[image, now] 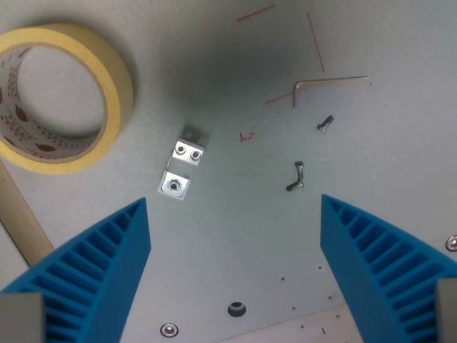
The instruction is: Move in gripper positive y
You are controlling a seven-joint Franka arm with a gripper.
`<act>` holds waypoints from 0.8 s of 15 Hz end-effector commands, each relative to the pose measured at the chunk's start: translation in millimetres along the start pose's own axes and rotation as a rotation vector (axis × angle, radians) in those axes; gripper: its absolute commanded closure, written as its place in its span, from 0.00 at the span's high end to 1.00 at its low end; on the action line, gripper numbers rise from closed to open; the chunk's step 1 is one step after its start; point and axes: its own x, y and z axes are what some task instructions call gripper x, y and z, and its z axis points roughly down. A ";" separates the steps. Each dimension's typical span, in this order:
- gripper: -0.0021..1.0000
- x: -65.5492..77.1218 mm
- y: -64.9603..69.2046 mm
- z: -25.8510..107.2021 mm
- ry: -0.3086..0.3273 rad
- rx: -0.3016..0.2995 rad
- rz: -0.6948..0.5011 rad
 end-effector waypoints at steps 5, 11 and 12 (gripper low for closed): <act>1.00 0.2 25.1 -2.4 0.005 0.002 0.000; 1.00 0.2 55.1 -2.3 0.005 0.002 0.000; 1.00 0.2 60.1 -2.3 0.005 0.002 0.000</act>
